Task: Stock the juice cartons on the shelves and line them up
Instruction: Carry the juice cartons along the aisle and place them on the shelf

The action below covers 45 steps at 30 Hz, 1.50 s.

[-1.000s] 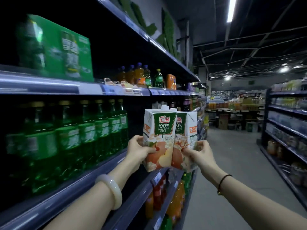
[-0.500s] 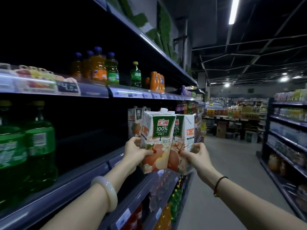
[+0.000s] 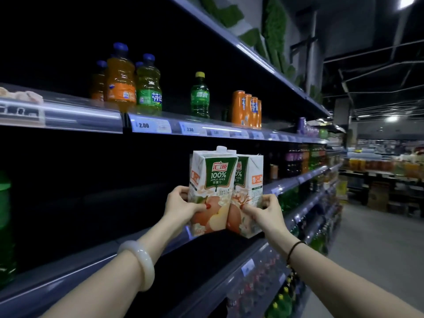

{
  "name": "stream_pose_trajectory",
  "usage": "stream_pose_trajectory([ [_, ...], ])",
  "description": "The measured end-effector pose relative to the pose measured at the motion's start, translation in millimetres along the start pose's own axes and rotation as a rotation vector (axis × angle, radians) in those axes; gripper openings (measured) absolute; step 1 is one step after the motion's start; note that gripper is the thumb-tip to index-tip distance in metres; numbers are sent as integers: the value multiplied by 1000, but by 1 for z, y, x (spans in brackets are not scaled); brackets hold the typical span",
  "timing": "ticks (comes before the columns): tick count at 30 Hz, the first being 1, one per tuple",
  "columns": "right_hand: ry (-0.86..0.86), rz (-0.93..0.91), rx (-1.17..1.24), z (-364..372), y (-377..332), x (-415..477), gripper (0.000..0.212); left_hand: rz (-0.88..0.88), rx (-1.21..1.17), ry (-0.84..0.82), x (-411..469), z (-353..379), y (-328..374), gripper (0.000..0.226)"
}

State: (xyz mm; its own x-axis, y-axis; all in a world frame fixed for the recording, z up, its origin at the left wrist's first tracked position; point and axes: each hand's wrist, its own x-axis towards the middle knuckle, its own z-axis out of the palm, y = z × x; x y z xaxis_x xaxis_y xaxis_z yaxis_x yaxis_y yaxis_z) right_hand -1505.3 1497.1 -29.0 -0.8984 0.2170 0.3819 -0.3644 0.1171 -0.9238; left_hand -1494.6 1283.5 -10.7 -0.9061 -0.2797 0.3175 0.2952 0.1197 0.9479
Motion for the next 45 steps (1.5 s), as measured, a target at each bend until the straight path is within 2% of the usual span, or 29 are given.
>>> stream_pose_trajectory([
  [10, -229, -10, 120, 72, 25, 83, 51, 11, 70, 226, 57, -22, -11, 59],
  [23, -543, 47, 162, 151, 49, 145, 61, -25, 105, 537, 83, -45, -27, 51],
  [28, -607, 81, 146, 169, 63, 149, 46, -88, 90, 607, 85, -47, -41, 50],
  [33, -634, 41, 89, 172, 68, 150, 46, -142, 94, 598, 85, -51, -46, 42],
  [41, -736, -69, -47, 159, 62, 152, 39, -195, 163, 609, 76, -40, -51, 58],
  [45, -818, -65, -69, 148, 61, 150, 44, -276, 234, 657, 61, -30, -39, 61],
])
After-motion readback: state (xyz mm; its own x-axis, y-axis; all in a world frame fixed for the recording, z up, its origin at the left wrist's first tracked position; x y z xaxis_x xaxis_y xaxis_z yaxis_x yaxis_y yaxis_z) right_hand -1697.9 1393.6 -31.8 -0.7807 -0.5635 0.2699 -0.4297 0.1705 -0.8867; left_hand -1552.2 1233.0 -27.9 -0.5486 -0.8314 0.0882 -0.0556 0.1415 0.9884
